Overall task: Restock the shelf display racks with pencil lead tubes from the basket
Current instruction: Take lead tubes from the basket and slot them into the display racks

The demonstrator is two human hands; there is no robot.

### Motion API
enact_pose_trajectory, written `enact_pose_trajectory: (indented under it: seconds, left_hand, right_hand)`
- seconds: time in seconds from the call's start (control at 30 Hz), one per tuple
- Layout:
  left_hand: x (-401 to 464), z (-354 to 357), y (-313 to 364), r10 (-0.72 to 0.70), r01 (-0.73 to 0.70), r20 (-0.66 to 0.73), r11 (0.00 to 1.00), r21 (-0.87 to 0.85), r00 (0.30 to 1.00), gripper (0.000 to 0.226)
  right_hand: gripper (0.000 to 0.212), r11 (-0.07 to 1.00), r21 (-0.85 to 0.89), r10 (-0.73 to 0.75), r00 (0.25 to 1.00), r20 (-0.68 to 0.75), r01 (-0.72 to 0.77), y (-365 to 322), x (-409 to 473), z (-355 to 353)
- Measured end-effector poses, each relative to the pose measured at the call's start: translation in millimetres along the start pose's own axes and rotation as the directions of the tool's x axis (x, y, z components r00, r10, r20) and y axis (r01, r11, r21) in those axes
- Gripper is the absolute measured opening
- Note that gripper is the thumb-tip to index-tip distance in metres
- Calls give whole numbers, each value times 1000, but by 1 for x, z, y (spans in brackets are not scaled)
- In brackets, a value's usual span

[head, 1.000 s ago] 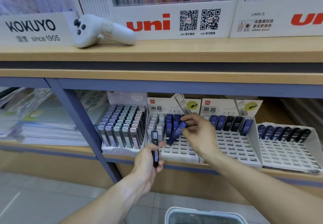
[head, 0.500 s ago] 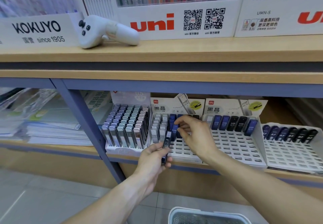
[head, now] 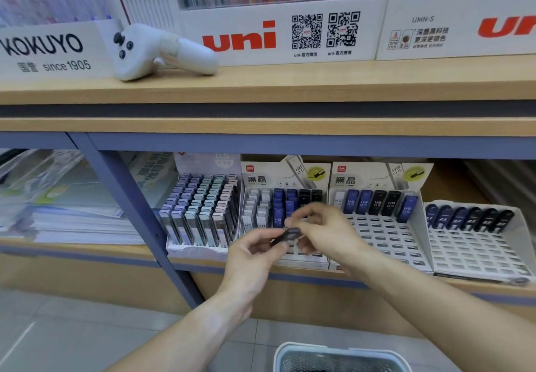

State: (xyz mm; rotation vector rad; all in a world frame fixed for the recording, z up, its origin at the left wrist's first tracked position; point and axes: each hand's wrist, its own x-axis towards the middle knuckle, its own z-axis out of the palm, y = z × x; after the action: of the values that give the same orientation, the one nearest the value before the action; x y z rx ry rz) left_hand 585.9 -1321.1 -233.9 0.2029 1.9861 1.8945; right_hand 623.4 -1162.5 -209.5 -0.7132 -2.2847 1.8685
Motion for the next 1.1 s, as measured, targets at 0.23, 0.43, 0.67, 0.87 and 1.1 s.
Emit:
enact_pose_trajectory:
  seconds: [0.23, 0.43, 0.67, 0.87, 1.1]
  left_hand:
    - [-2, 16, 4, 4, 3, 112, 998, -57, 994, 41]
    - [0, 27, 0, -18, 49, 150, 977, -209, 989, 46]
    - [4, 35, -2, -43, 68, 114, 971, -229, 993, 40]
    - [10, 37, 0, -116, 142, 84, 880, -453, 990, 44]
    - [8, 39, -7, -99, 124, 98, 945, -303, 990, 21]
  right_hand:
    - [42, 963, 229, 99, 978, 185, -141, 6, -20, -25]
    - [55, 992, 22, -123, 984, 128, 121, 17, -21, -39]
    - [58, 970, -71, -220, 965, 142, 231, 22, -20, -41]
    - [45, 988, -29, -148, 979, 141, 153, 20, -18, -40]
    - [35, 975, 148, -138, 973, -186, 167, 22, -7, -44]
